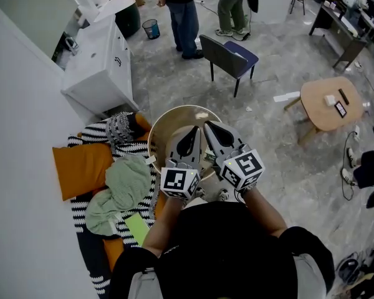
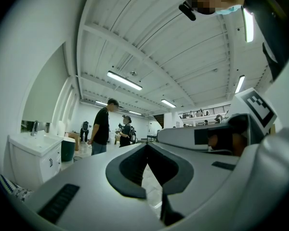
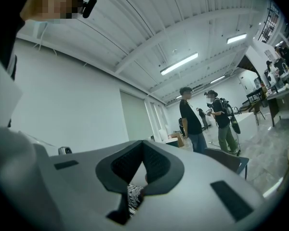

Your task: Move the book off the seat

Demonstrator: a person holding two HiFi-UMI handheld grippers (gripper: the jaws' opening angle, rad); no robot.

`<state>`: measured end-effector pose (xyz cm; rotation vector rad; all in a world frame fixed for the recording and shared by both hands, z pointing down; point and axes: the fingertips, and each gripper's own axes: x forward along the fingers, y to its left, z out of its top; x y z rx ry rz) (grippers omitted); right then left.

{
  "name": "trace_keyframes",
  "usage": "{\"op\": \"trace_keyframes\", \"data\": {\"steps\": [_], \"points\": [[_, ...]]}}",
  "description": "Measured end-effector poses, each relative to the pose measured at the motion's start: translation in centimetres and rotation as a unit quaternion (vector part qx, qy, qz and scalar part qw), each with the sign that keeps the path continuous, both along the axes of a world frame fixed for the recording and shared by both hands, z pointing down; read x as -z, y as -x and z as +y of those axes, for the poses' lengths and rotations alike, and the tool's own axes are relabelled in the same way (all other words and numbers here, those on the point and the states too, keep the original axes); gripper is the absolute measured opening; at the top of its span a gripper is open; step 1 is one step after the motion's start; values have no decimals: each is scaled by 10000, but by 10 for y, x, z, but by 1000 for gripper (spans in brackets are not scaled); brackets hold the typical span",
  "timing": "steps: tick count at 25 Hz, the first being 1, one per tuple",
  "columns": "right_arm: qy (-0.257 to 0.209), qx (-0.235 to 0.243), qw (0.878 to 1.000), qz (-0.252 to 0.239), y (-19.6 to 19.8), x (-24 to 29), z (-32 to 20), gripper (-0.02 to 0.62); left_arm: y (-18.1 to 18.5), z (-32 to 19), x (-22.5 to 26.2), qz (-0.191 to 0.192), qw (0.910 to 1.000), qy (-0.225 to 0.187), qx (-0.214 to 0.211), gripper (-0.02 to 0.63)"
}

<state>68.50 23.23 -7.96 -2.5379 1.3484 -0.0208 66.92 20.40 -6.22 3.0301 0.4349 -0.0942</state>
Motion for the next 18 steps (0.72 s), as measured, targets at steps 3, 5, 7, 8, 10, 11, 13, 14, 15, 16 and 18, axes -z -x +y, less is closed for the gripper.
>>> {"op": "trace_keyframes", "data": {"steps": [3, 5, 7, 8, 10, 11, 13, 14, 15, 16, 18], "points": [[2, 17, 10000, -17, 0, -1, -2, 15, 3, -4, -2, -37, 10000, 19, 45, 9], [6, 19, 10000, -24, 1, -1, 0, 15, 5, -3, -2, -36, 10000, 16, 57, 9], [-1, 0, 10000, -17, 1, 0, 2, 15, 6, -3, 0, -21, 10000, -8, 58, 9], [-4, -8, 10000, -12, 0, 1, 2, 15, 6, -4, 0, -15, 10000, -16, 59, 9], [-4, -12, 10000, -17, 0, 0, 1, 15, 6, -6, -1, -18, 10000, -11, 67, 9], [-6, -12, 10000, -36, 0, -1, 0, 15, 6, -8, -2, -25, 10000, -2, 74, 9], [-17, -14, 10000, -92, -1, -4, -2, 15, 5, -10, -2, -32, 10000, 17, 87, 9], [-21, -11, 9999, -114, -1, -6, -4, 15, 5, -11, -2, -27, 10000, 23, 86, 9], [-23, -7, 9999, -125, -1, -6, -6, 15, 5, -11, -2, -19, 10000, 29, 79, 9], [-23, -4, 9999, -124, -1, -6, -8, 15, 4, -12, -1, -5, 10000, 32, 67, 9], [-22, -2, 9999, -108, -1, -5, -11, 15, 3, -12, 0, 28, 10000, 35, 34, 9]]}}
